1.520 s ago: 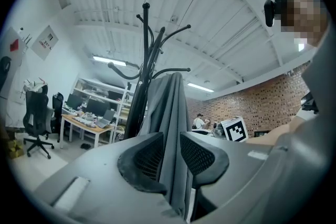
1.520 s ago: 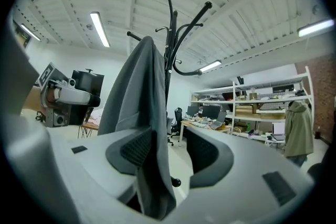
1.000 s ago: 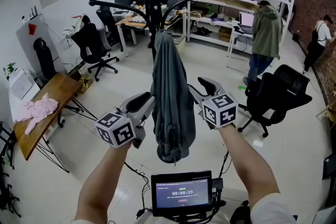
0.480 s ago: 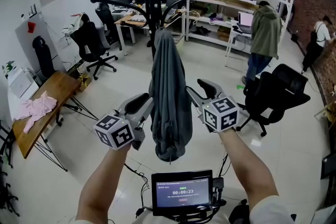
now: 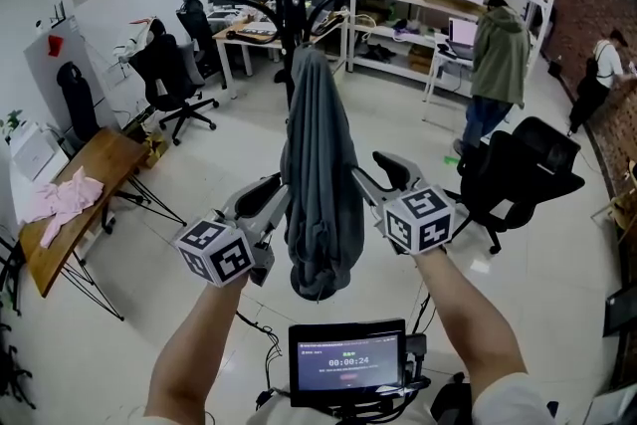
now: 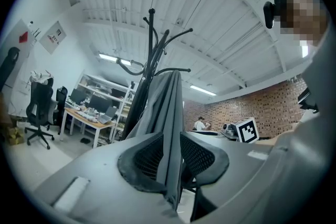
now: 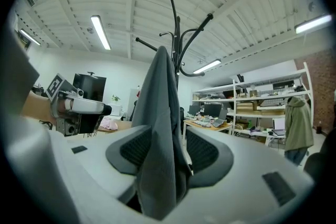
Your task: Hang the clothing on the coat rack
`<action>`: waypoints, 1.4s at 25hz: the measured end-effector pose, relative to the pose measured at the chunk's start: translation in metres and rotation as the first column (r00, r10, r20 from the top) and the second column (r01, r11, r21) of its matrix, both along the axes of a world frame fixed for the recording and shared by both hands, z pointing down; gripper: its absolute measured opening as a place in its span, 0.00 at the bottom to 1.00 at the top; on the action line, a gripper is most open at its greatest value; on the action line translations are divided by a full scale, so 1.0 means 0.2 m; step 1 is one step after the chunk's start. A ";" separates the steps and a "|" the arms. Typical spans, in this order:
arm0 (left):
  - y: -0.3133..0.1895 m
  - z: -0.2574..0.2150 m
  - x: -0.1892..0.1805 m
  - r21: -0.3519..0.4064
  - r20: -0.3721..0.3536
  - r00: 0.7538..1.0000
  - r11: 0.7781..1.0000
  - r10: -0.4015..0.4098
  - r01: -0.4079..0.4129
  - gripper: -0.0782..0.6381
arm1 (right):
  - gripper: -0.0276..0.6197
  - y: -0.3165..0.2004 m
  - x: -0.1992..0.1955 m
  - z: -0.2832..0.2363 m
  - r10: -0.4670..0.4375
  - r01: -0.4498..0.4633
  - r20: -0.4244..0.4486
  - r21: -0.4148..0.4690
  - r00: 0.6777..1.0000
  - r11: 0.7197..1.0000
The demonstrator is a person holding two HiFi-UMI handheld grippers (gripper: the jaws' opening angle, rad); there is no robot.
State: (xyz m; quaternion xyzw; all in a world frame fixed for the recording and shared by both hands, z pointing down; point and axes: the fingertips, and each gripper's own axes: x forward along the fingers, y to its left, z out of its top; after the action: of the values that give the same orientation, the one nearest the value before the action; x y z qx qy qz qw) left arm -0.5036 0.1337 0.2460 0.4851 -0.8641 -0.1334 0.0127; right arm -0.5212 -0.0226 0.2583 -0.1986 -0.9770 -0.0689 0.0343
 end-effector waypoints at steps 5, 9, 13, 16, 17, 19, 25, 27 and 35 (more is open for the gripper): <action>0.02 0.02 0.02 0.011 -0.004 1.000 1.000 -0.004 0.004 0.24 | 0.39 0.02 0.04 0.03 0.003 -0.002 -0.004 0.009 1.000 1.000; 0.04 0.03 0.06 0.020 -0.008 1.000 1.000 -0.005 0.005 0.24 | 0.39 0.03 0.10 0.07 0.002 -0.002 -0.016 0.012 1.000 1.000; 0.05 0.03 0.08 0.023 -0.009 1.000 1.000 -0.003 0.003 0.24 | 0.39 0.03 0.14 0.10 0.004 -0.004 -0.032 -0.011 0.999 1.000; 0.04 0.06 0.09 0.015 -0.011 1.000 1.000 0.002 -0.001 0.24 | 0.39 0.03 0.17 0.14 0.004 -0.006 -0.047 -0.027 0.999 1.000; 0.04 0.07 0.10 0.014 -0.013 1.000 1.000 0.004 -0.004 0.24 | 0.36 0.03 0.18 0.14 0.002 -0.004 -0.049 -0.032 0.999 0.999; 0.04 0.08 0.11 0.016 -0.017 1.000 1.000 0.008 -0.008 0.24 | 0.34 0.03 0.20 0.15 0.001 -0.003 -0.047 -0.039 0.999 0.999; 0.02 0.09 0.15 0.014 -0.022 0.999 1.000 0.024 -0.024 0.24 | 0.31 0.05 0.26 0.15 -0.002 0.001 -0.040 -0.042 0.999 0.999; 0.02 0.09 0.17 0.012 -0.020 0.999 1.000 0.025 -0.024 0.24 | 0.30 0.06 0.29 0.16 0.000 -0.002 -0.041 -0.028 0.999 1.000; 0.01 0.09 0.25 0.011 -0.005 0.999 0.999 0.033 -0.033 0.24 | 0.27 0.07 0.37 0.16 0.017 -0.018 -0.042 -0.028 0.999 0.999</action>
State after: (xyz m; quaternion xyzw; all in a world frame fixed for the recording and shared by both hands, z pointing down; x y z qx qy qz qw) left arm -0.4533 0.1355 0.2636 0.4992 -0.8552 -0.1388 0.0144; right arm -0.4468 -0.0084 0.2909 -0.1918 -0.9787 -0.0504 0.0525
